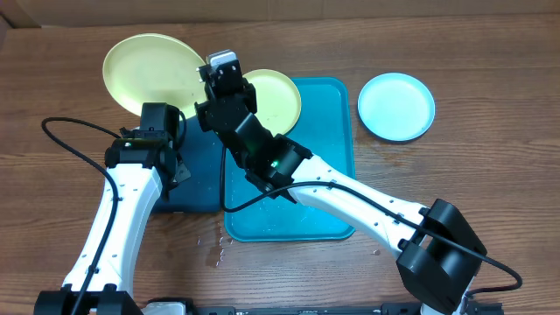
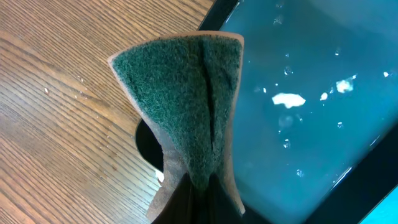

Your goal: Clean dirty plates on tray and stack at the side

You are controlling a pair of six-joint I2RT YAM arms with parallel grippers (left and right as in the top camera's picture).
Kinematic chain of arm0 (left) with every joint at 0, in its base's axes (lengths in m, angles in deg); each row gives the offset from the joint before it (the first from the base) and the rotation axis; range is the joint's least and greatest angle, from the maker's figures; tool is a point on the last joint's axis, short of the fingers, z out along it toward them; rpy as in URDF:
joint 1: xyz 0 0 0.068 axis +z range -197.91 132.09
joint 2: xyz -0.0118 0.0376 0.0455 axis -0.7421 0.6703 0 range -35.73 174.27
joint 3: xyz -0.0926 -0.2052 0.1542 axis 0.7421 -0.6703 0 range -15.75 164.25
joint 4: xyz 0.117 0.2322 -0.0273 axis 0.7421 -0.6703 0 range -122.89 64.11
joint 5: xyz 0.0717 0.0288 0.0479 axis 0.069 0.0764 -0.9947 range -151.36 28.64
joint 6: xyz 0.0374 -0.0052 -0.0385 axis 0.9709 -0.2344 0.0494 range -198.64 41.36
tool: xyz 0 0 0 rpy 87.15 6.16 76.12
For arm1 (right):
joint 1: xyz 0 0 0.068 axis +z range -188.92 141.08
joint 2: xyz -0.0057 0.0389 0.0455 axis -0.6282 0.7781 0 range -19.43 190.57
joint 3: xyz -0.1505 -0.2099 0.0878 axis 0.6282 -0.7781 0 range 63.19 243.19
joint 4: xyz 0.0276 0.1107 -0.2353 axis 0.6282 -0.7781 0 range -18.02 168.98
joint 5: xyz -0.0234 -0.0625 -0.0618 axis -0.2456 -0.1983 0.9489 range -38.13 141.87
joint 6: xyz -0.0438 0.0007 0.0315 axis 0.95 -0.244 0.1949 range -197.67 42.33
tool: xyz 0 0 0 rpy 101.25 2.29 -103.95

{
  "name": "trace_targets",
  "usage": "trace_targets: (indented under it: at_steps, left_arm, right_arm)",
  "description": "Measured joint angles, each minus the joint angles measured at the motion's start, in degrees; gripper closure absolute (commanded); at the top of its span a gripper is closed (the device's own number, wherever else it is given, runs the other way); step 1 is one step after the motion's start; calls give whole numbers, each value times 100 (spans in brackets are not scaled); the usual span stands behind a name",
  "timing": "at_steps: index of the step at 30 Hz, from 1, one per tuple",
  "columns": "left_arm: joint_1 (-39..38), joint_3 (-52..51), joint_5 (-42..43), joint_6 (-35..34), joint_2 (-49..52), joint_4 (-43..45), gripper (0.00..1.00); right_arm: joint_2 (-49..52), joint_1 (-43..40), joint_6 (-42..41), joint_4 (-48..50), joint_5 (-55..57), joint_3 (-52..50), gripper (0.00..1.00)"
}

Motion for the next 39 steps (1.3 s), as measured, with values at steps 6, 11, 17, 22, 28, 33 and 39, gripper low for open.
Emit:
trace_targets:
  at_steps: [6,11,17,22,28,33,39]
  left_arm:
    - [0,0,61,0,0,2,96]
    - [0,-2,83,0,0,4,96]
    - [0,-2,83,0,0,22,96]
    - [0,-2,87,0,0,26,96]
    - [0,-2,92,0,0,46,96]
    - [0,-2,111,0,0,55,96]
    - [0,-2,127,4,2,87,96]
  right_arm:
    - [0,-4,-247,-188,-42,0,96]
    - [0,-214,-960,-634,-57,0,96]
    - [0,-835,-1716,-1259,-1084,0,96]
    - [0,-1287,-2310,-1945,-1902,0,96]
    - [0,-1602,-2651,-2415,-2863,0,96]
    - [0,-1596,-2728,-2990,-3305,0,96]
    - [0,-1591,-2710,-3560,-3458,0,96]
